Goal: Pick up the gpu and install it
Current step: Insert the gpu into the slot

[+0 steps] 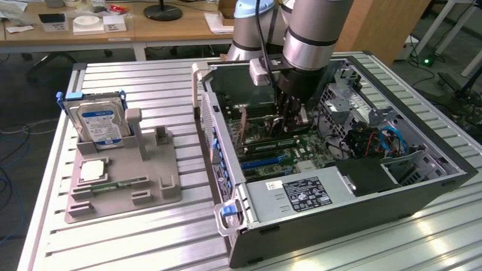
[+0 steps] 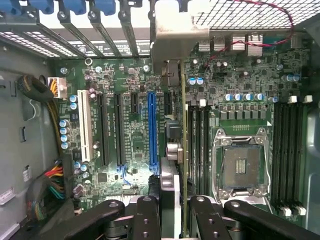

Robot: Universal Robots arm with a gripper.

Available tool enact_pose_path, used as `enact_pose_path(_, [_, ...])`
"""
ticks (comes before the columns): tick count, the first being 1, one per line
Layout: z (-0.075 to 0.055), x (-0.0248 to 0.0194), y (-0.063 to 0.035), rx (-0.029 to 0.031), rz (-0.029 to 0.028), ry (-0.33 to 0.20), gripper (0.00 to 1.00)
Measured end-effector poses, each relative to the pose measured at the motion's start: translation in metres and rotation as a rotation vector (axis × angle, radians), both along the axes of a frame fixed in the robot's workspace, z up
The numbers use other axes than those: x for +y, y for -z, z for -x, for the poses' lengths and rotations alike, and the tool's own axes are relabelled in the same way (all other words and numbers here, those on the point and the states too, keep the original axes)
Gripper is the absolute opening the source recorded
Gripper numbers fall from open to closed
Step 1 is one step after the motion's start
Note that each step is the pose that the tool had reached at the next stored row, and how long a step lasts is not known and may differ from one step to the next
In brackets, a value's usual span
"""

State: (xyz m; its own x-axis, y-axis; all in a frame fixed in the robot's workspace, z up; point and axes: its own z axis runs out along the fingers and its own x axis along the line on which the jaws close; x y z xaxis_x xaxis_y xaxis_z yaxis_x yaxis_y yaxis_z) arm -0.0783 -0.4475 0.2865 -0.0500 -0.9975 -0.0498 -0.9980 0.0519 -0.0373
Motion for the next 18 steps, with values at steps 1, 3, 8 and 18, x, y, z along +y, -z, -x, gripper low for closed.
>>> enact_pose_path(1, [0.0012, 0.0000, 0.0015, 0.0000, 0.0001, 0.000, 0.28])
enact_pose_path(3, [0.0026, 0.0000, 0.0042, 0.0000, -0.0001, 0.000, 0.28])
enact_pose_path(8, [0.0028, -0.0021, 0.0081, 0.0001, 0.0001, 0.000, 0.28])
enact_pose_path(18, [0.0027, -0.0049, 0.0103, 0.0001, 0.0054, 0.000, 0.28])
